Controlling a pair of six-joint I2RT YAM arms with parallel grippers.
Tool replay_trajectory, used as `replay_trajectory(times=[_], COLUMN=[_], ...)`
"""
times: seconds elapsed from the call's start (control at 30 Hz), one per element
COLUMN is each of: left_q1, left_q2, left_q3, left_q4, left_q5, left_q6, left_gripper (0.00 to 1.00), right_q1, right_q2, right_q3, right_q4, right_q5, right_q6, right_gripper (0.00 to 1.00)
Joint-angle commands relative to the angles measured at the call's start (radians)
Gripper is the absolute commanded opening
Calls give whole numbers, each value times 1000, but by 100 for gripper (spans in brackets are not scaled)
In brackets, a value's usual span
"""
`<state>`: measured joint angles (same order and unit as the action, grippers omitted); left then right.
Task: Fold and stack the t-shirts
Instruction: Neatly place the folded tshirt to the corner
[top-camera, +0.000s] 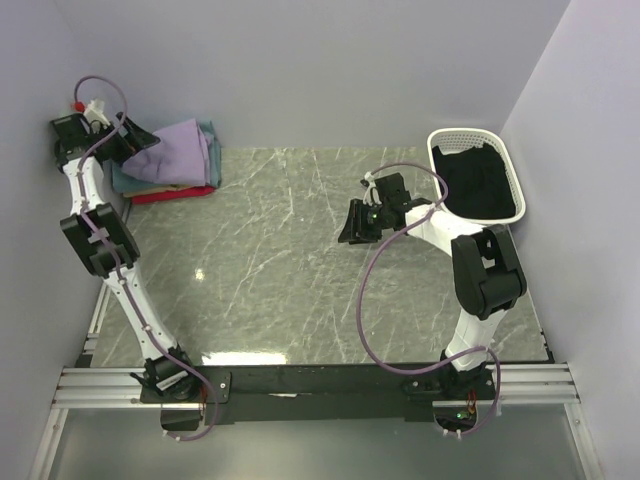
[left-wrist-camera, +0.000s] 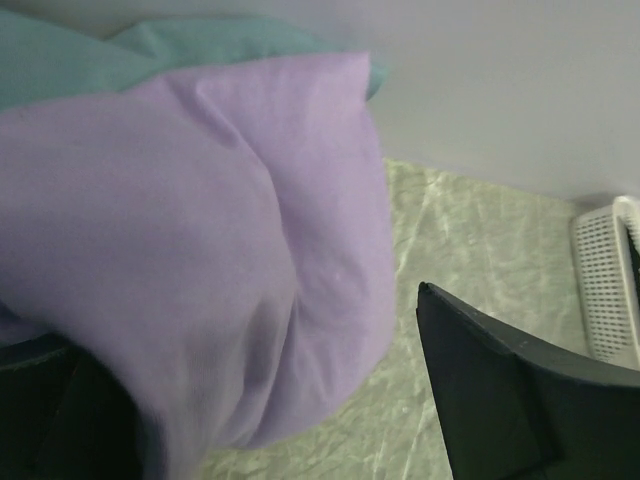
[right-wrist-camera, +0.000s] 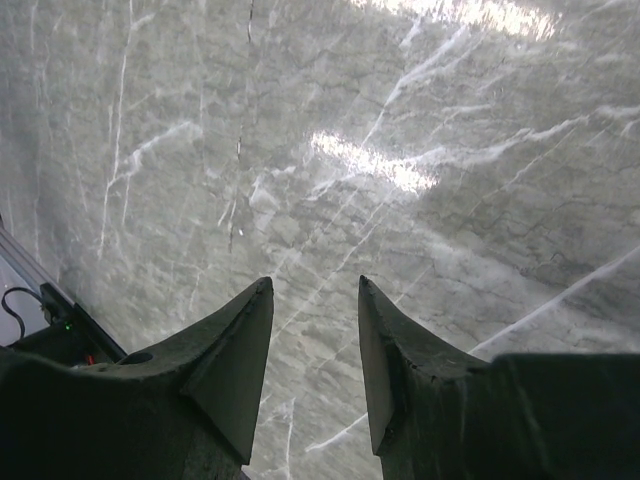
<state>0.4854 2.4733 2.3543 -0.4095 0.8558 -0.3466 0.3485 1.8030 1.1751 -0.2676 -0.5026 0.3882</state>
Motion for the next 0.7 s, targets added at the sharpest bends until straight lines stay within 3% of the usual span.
replay_trajectory(times=[0.0, 0.07, 0.1, 0.27, 0.43, 0.53, 0.67], left_q1=[-115, -158, -195, -235, -280, -280, -291], left_q2=[-196, -246, -295, -427, -594, -611, -634], left_q3=[10, 8, 7, -22, -220, -239, -236], left_q4=[-184, -225, -232, -193, -16, 8, -5], left_q5=[-240, -344, -460, -670, -946, -1052, -1031], left_q6=[184, 247, 257, 273, 325, 325, 322], left_gripper=[100, 99, 99, 99, 100, 100, 99], right_q1=[-8, -8, -8, -8, -8, -8, -6], right_q2=[-54, -70, -76, -106, -110, -105, -106], right_q3=[-20, -32, -37, -75, -94, -98, -106], right_q4=[34, 42, 45, 54, 70, 71, 79], right_q5=[-24, -27, -30, -37, -53, -57, -53], right_q6=[1, 3, 3, -2, 1, 1, 1], right_gripper=[47, 47, 47, 48, 48, 48, 48])
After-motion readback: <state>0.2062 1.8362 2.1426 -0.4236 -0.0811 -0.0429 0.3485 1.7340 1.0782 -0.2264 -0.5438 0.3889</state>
